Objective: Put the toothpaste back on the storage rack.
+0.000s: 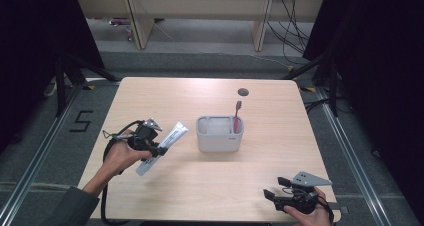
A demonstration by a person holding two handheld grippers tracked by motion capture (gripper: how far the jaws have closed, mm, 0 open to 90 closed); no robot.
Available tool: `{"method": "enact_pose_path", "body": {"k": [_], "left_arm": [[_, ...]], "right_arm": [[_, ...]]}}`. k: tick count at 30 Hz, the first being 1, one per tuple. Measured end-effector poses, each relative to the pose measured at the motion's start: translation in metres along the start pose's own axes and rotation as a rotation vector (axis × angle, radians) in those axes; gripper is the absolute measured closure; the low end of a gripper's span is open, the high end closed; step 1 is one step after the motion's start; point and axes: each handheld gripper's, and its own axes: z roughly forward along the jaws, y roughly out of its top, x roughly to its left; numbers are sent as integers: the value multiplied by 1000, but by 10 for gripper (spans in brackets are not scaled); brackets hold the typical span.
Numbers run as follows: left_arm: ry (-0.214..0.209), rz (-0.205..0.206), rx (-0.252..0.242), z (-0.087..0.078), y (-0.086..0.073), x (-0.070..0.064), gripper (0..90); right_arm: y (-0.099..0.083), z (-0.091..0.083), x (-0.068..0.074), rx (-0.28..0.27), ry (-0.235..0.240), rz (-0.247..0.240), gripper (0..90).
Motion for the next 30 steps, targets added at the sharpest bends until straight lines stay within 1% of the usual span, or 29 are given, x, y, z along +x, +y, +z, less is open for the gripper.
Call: {"method": "enact_pose_path", "body": {"k": [1,2,3,4,5,6,7,8,9,10,11,12,13,14,15,16,17,18,19,20,21,23,24,25,26,27,28,29,30], "left_arm": [[-3,-2,-17,-3,1,1,750],[9,1,-53,-5,2,2,750],[9,0,-74,-8,3,3,750],[14,-6,-85,-10,4,3,750],[20,-1,-105,-12,5,4,750],[18,-2,-119,-14,6,5,750],[19,-6,-138,-15,6,4,749],[17,-9,-157,-16,7,4,750],[9,-12,-172,-17,8,4,750],[15,-18,-189,-18,8,3,750],[18,-14,-203,-19,10,2,750],[19,-21,-222,-19,11,2,750],[24,-21,-240,-20,13,2,750],[18,-29,-254,-21,15,2,750],[22,-25,-264,-22,17,1,750],[15,-31,-273,-23,18,1,750],[22,-36,-297,-23,20,0,750],[6,-38,-303,-25,23,0,750],[1,-46,-324,-25,25,-1,750],[14,-38,-340,-26,27,-3,750],[5,-33,-336,-26,30,-4,751],[8,-39,-370,-25,35,-7,750],[-6,-50,-371,-24,39,-6,750],[3,-59,-391,-22,41,-8,750],[10,-43,-382,-22,43,-7,750],[5,-56,-388,-21,46,-8,750],[8,-56,-404,-20,47,-8,750],[-3,-61,-406,-19,50,-9,750],[-5,-53,-399,-18,52,-9,750]], "right_arm": [[0,0,0,0,-1,0,261],[0,0,0,-1,-2,0,261],[0,0,0,-3,-9,-3,261],[0,0,0,-1,-7,2,261],[0,0,0,-2,-6,2,261],[0,0,0,-5,1,-2,261],[0,0,2,2,3,21,261],[0,0,0,-1,0,0,261],[0,1,0,-8,-10,-2,261],[0,0,0,-3,-7,3,261],[0,0,0,-4,-6,3,261],[1,-2,0,8,-16,-3,261],[1,-2,0,4,-13,-4,261],[1,-1,0,5,-12,-2,261],[1,-1,0,3,-11,-7,261],[1,-2,0,6,-10,-6,261],[1,-1,1,-5,-2,-2,261],[1,-1,1,-5,-1,-2,261],[1,-2,1,6,-7,2,261],[1,-1,0,4,-10,-10,261],[1,-1,0,5,-10,-10,261],[1,-1,1,6,-8,-2,261],[1,-1,1,9,-9,0,261],[1,-1,1,6,-8,1,261],[1,-1,1,7,-8,3,261],[1,-1,2,7,-3,12,261],[1,-1,2,6,0,14,261],[1,-1,2,6,-2,14,261],[1,-1,0,4,-10,-9,261]]}}
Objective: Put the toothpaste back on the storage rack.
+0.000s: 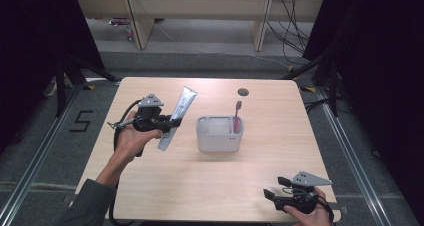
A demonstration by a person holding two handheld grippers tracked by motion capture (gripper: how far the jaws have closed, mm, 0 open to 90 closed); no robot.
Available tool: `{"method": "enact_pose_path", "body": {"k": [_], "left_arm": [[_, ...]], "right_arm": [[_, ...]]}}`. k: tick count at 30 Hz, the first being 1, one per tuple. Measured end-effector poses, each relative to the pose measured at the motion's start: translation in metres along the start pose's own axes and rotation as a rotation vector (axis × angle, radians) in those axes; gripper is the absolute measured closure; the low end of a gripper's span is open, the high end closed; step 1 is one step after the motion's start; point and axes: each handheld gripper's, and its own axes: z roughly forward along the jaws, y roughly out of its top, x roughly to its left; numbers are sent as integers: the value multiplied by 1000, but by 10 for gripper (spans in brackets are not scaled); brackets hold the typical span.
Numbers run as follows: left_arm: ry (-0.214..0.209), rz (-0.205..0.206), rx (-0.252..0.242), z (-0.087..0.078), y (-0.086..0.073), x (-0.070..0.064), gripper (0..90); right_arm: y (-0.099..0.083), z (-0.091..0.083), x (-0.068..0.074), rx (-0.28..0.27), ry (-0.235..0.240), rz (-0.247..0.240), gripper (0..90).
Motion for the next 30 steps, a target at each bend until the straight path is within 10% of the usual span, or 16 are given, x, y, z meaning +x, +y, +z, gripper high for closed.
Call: {"method": "enact_pose_path", "body": {"k": [30], "left_arm": [[-21,13,-133,38,57,-28,750]], "right_arm": [[0,0,1,-4,17,21,261]]}}
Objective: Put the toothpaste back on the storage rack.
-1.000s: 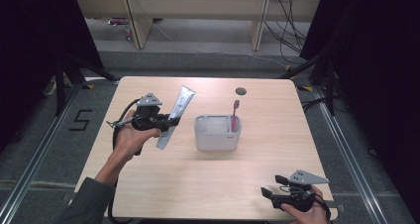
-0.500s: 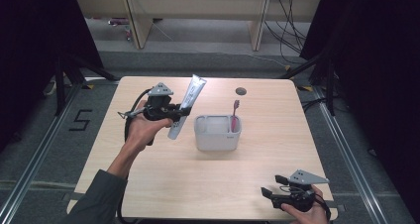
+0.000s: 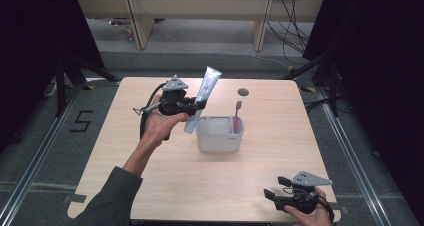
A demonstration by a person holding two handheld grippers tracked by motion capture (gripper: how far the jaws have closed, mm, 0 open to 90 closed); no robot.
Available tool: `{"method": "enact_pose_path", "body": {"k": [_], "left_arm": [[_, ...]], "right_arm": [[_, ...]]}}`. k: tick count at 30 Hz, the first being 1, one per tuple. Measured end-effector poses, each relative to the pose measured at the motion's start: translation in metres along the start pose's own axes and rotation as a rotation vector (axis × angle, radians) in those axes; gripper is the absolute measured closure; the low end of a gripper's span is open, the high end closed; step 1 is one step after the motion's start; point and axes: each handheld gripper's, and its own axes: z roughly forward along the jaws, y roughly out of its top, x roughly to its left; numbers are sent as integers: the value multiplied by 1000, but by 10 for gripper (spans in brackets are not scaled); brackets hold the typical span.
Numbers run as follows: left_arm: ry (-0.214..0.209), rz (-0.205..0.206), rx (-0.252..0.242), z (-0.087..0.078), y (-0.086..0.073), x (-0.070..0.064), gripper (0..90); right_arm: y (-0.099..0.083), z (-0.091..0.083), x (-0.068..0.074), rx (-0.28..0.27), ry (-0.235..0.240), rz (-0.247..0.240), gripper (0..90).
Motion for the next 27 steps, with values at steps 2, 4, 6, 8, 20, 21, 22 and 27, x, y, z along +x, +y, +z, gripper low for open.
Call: {"method": "enact_pose_path", "body": {"k": [2,4,6,8,20,21,22,27], "left_arm": [[5,-14,-23,4,1,0,750],[7,-13,-37,6,3,0,750],[11,-17,-45,8,4,0,750],[17,-20,-57,11,5,-1,750],[15,-21,-75,32,10,-8,749],[12,-17,-76,34,10,-9,749],[7,-17,-75,36,11,-10,749],[5,-23,-91,48,9,-15,749]], "right_arm": [[0,0,0,0,1,2,261],[0,0,-2,0,-6,-20,261],[0,0,-2,-1,-5,-19,261],[0,0,-2,-1,-5,-21,261],[0,0,-2,-6,1,-21,260],[0,0,-2,-6,2,-21,261],[0,0,-2,-6,2,-21,260],[0,0,-2,-15,2,-20,260]]}}
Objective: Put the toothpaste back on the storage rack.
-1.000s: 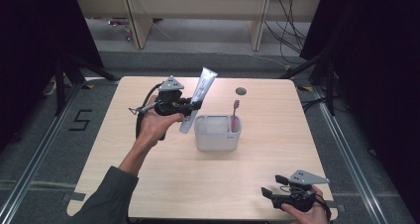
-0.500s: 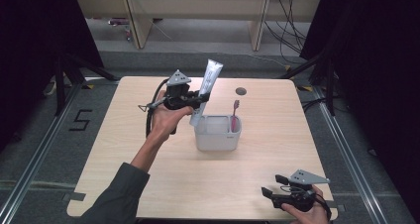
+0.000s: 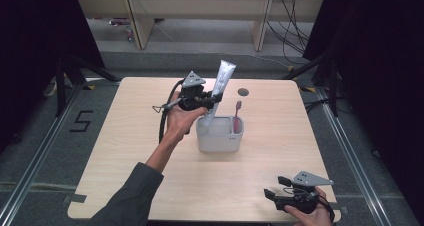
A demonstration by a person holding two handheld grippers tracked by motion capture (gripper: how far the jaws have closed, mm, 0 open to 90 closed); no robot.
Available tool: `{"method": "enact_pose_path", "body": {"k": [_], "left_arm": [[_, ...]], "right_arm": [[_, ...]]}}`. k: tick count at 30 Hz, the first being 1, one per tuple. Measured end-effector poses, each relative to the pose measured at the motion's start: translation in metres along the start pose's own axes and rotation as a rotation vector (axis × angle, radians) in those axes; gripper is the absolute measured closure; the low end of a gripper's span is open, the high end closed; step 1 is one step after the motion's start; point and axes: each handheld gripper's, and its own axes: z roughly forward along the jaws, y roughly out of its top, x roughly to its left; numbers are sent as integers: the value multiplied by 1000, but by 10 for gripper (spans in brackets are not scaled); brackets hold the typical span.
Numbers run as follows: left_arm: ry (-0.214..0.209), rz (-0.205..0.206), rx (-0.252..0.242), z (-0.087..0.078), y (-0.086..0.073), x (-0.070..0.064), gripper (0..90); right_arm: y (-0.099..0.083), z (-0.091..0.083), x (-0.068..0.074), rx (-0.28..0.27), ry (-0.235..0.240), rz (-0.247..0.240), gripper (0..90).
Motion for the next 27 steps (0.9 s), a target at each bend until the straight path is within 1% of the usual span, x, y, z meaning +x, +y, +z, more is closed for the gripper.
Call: {"method": "enact_pose_path", "body": {"k": [2,3,7,8,9,10,12,15,18,19,21,22,23,24,27], "left_arm": [[-7,-2,-4,4,-1,-2,749],[-7,-3,-4,6,-1,-2,749],[-12,2,0,12,-3,-6,748],[-10,5,-2,14,-4,-7,748],[-17,1,2,16,-5,-7,749],[-17,0,0,18,-5,-8,748],[-24,1,2,21,-7,-9,748],[-21,8,-2,26,-11,-10,748],[-26,-5,-8,29,-15,-9,748],[-27,-7,-4,30,-17,-8,748],[-24,-6,4,32,-20,-7,748],[-27,-10,4,32,-21,-8,747],[-30,-7,-2,33,-22,-7,747],[-29,-3,3,33,-22,-7,747],[-32,-5,1,34,-25,-8,747]], "right_arm": [[0,0,0,2,0,2,260],[0,-1,-1,13,-12,-5,260],[0,-2,-1,11,-13,-7,261],[-1,1,1,-6,13,30,261],[0,0,-1,-2,-3,-2,260],[0,0,-1,-4,4,-1,261],[0,-2,-1,10,-10,-6,260],[0,-1,-1,0,-2,0,261],[-1,-1,-1,0,-1,2,261],[0,-2,-1,8,-10,-3,261],[0,-2,-1,9,-11,-4,260],[0,-2,-1,10,-10,-2,261],[0,-2,-1,9,-12,-3,260],[0,-2,-1,9,-11,-3,261],[0,-2,-1,9,-11,-3,261]]}}
